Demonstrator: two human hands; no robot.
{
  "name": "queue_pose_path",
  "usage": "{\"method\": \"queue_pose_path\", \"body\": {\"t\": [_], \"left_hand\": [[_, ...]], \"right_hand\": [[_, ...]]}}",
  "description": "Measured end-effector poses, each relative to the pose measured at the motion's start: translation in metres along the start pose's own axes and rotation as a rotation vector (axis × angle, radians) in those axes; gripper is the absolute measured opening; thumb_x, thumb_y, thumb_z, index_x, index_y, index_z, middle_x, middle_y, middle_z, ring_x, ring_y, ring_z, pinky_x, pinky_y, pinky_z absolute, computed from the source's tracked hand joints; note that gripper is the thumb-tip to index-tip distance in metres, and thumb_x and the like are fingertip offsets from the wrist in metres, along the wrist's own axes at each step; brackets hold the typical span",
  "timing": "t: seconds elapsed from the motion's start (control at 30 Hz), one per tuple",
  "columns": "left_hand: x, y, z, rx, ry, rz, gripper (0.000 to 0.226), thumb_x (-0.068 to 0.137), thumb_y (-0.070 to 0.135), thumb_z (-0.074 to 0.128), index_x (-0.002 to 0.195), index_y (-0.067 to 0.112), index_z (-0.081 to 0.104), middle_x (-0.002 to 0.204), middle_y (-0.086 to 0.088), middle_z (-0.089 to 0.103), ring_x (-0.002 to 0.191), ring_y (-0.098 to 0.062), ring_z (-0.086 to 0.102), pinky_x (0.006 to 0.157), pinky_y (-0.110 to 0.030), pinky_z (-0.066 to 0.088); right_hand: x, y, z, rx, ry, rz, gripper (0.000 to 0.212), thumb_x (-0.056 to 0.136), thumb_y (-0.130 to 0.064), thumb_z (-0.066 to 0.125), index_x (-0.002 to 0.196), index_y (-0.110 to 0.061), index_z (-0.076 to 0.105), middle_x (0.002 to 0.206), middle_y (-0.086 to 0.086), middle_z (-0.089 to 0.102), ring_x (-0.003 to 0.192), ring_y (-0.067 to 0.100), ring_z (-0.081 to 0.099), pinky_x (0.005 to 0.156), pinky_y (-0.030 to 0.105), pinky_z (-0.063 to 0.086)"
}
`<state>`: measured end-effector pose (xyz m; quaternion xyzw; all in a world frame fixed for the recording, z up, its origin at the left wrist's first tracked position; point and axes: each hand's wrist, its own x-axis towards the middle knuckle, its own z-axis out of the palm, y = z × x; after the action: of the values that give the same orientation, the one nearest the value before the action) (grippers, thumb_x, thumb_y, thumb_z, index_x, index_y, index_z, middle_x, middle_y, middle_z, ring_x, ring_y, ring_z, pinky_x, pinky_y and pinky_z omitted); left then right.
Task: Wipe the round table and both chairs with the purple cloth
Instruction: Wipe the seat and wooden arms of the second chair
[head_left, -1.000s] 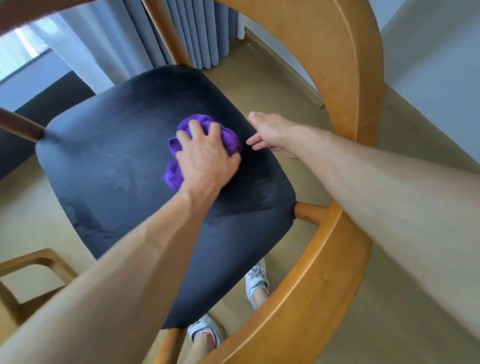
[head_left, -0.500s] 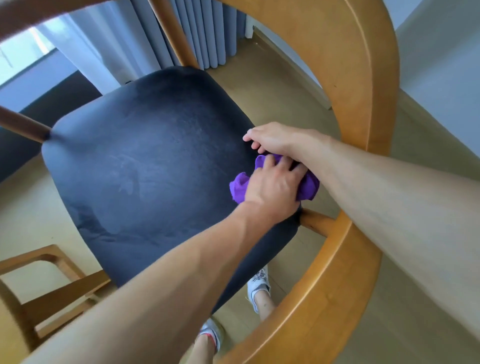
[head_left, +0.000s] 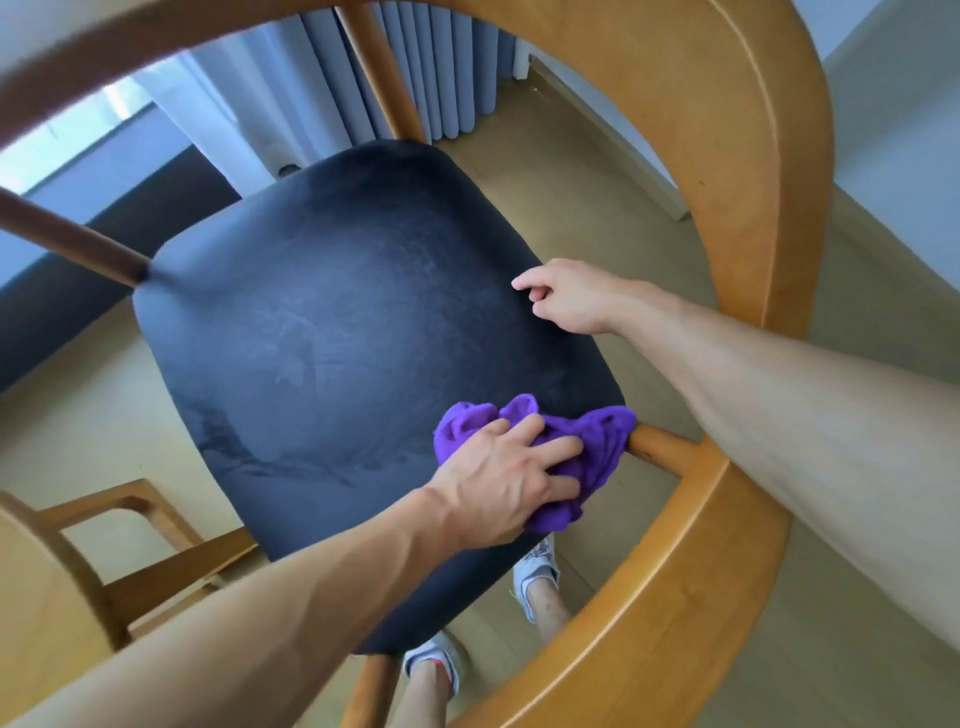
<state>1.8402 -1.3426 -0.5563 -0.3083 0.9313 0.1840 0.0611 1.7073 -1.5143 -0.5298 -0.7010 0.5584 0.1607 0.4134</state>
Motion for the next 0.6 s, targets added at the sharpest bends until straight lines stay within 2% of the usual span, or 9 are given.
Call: {"method": "queue_pose_path", "body": {"t": [0.07, 0.13, 0.17, 0.23, 0.3, 0.37, 0.43, 0.53, 0.6], "left_hand": [[-0.021, -0.012, 0.003, 0.011, -0.022, 0.049, 0.028, 0.079, 0.034, 0.061, 0.107, 0.036, 0.06, 0.134, 0.004, 0.05, 0.099, -0.029, 0.049, 0.068, -0.041, 0.047], [-0.025, -0.019, -0.001, -0.022, -0.029, 0.016, 0.027, 0.077, 0.035, 0.061, 0.104, 0.034, 0.059, 0.127, 0.005, 0.052, 0.093, -0.028, 0.048, 0.062, -0.039, 0.048], [-0.019, -0.018, -0.007, -0.049, -0.005, -0.054, 0.025, 0.078, 0.036, 0.059, 0.103, 0.032, 0.058, 0.121, 0.005, 0.053, 0.089, -0.028, 0.049, 0.057, -0.038, 0.047], [0.006, -0.005, -0.017, -0.114, 0.105, -0.303, 0.03, 0.078, 0.038, 0.059, 0.106, 0.029, 0.058, 0.115, 0.004, 0.054, 0.086, -0.028, 0.052, 0.05, -0.034, 0.044], [0.033, 0.015, -0.016, -0.133, 0.167, -0.47, 0.043, 0.076, 0.043, 0.062, 0.115, 0.026, 0.058, 0.119, -0.001, 0.053, 0.091, -0.031, 0.053, 0.05, -0.034, 0.039], [0.047, 0.035, -0.003, -0.05, 0.163, -0.436, 0.05, 0.074, 0.052, 0.065, 0.114, 0.023, 0.058, 0.121, -0.006, 0.052, 0.096, -0.033, 0.051, 0.051, -0.034, 0.036], [0.039, 0.042, 0.009, 0.029, 0.142, -0.334, 0.045, 0.076, 0.053, 0.065, 0.109, 0.025, 0.059, 0.124, -0.006, 0.051, 0.096, -0.033, 0.049, 0.051, -0.034, 0.035], [0.006, 0.034, 0.017, 0.048, 0.121, -0.214, 0.026, 0.08, 0.044, 0.066, 0.102, 0.032, 0.061, 0.121, -0.003, 0.053, 0.086, -0.03, 0.05, 0.049, -0.031, 0.029], [-0.028, 0.027, 0.019, 0.041, 0.084, -0.174, 0.021, 0.08, 0.045, 0.066, 0.098, 0.035, 0.06, 0.115, -0.002, 0.054, 0.08, -0.026, 0.05, 0.046, -0.03, 0.027]], "right_hand": [[-0.002, -0.002, 0.004, -0.029, 0.019, 0.007, 0.046, 0.096, -0.004, 0.039, 0.138, -0.016, 0.053, 0.129, 0.008, 0.054, 0.116, 0.031, 0.053, 0.094, 0.041, 0.046], [-0.004, -0.004, 0.008, -0.079, 0.027, 0.019, 0.045, 0.095, -0.004, 0.039, 0.136, -0.015, 0.053, 0.131, 0.008, 0.05, 0.116, 0.033, 0.052, 0.097, 0.043, 0.045], [-0.003, -0.005, 0.009, -0.095, 0.034, 0.024, 0.046, 0.095, -0.005, 0.038, 0.137, -0.018, 0.053, 0.132, 0.007, 0.049, 0.115, 0.032, 0.051, 0.095, 0.039, 0.045], [-0.004, -0.008, 0.012, -0.099, 0.053, 0.03, 0.05, 0.095, -0.005, 0.038, 0.14, -0.02, 0.052, 0.132, 0.006, 0.048, 0.113, 0.031, 0.051, 0.091, 0.034, 0.042], [-0.004, -0.007, 0.015, -0.112, 0.077, 0.039, 0.053, 0.096, -0.007, 0.037, 0.146, -0.023, 0.046, 0.138, 0.007, 0.043, 0.121, 0.03, 0.048, 0.1, 0.037, 0.04], [-0.005, -0.005, 0.02, -0.129, 0.081, 0.04, 0.056, 0.097, -0.009, 0.036, 0.151, -0.024, 0.038, 0.15, 0.007, 0.035, 0.132, 0.029, 0.042, 0.108, 0.041, 0.038], [-0.008, -0.004, 0.025, -0.131, 0.081, 0.03, 0.059, 0.098, -0.009, 0.035, 0.154, -0.027, 0.032, 0.153, 0.006, 0.03, 0.134, 0.028, 0.039, 0.108, 0.038, 0.037], [-0.012, -0.007, 0.036, -0.115, 0.13, 0.016, 0.066, 0.096, -0.006, 0.036, 0.154, -0.036, 0.029, 0.149, 0.002, 0.03, 0.136, 0.024, 0.033, 0.109, 0.04, 0.036], [-0.012, -0.01, 0.046, -0.116, 0.163, 0.052, 0.071, 0.091, -0.006, 0.04, 0.152, -0.042, 0.028, 0.14, -0.002, 0.032, 0.134, 0.019, 0.031, 0.106, 0.045, 0.04]]}}
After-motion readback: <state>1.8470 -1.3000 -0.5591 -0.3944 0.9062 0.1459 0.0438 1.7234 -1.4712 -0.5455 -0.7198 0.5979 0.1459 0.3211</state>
